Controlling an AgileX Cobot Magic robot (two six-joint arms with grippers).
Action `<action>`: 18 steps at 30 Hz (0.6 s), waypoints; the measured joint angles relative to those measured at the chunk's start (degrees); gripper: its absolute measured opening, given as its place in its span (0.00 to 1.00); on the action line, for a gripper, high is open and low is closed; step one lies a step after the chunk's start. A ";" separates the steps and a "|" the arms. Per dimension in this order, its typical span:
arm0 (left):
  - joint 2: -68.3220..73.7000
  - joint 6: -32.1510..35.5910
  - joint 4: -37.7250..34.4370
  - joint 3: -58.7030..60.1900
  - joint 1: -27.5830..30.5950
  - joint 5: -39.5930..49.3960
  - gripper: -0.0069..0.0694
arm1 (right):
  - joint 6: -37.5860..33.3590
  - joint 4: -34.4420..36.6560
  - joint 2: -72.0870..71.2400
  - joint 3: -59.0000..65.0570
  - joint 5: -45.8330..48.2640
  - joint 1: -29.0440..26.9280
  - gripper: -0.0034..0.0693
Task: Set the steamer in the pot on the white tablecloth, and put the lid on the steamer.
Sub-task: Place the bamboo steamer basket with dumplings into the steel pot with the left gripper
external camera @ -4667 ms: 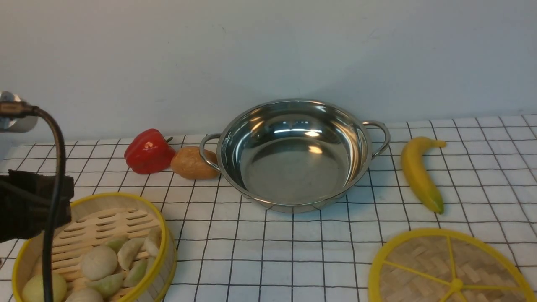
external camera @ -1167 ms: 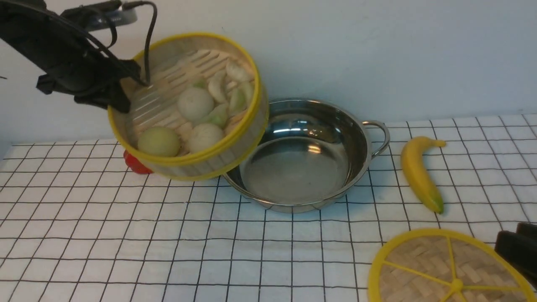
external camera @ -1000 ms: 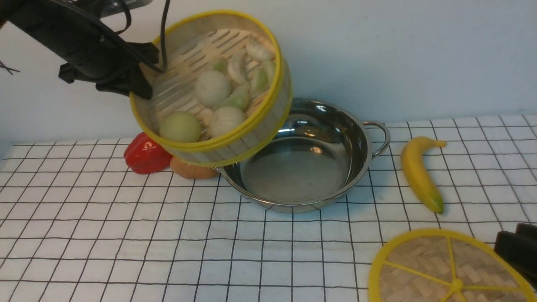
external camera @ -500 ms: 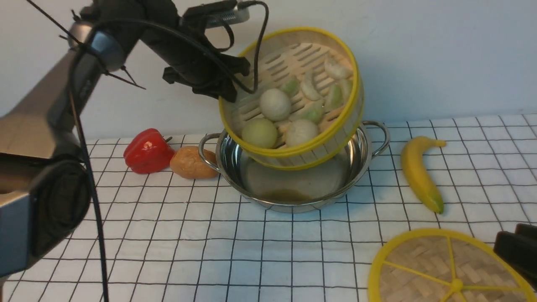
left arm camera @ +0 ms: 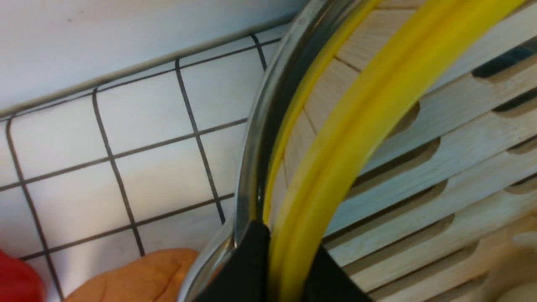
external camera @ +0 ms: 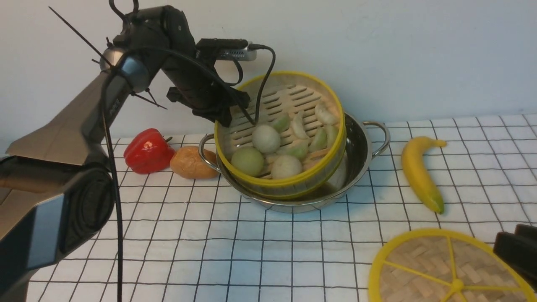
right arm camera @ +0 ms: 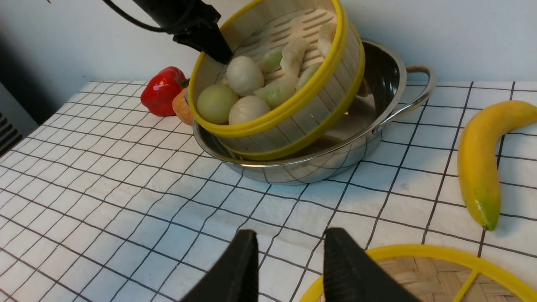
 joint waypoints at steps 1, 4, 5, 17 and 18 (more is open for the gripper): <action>0.07 1.15 0.44 0.00 -0.23 0.00 0.13 | 0.00 0.00 0.00 0.00 0.00 0.00 0.38; 0.25 2.83 0.90 0.00 -0.70 0.00 0.13 | 0.00 0.00 0.00 0.00 -0.06 0.00 0.38; 0.31 3.42 0.90 0.00 -0.71 0.00 0.13 | 0.00 0.00 0.00 0.00 -0.06 0.00 0.38; 3.26 8.48 -4.30 -0.40 -0.77 -0.75 0.18 | 0.00 0.00 0.00 0.00 -0.16 0.00 0.38; 3.33 9.23 -5.63 -0.40 -0.71 -0.75 0.21 | 0.00 0.00 0.00 0.00 -0.16 0.00 0.38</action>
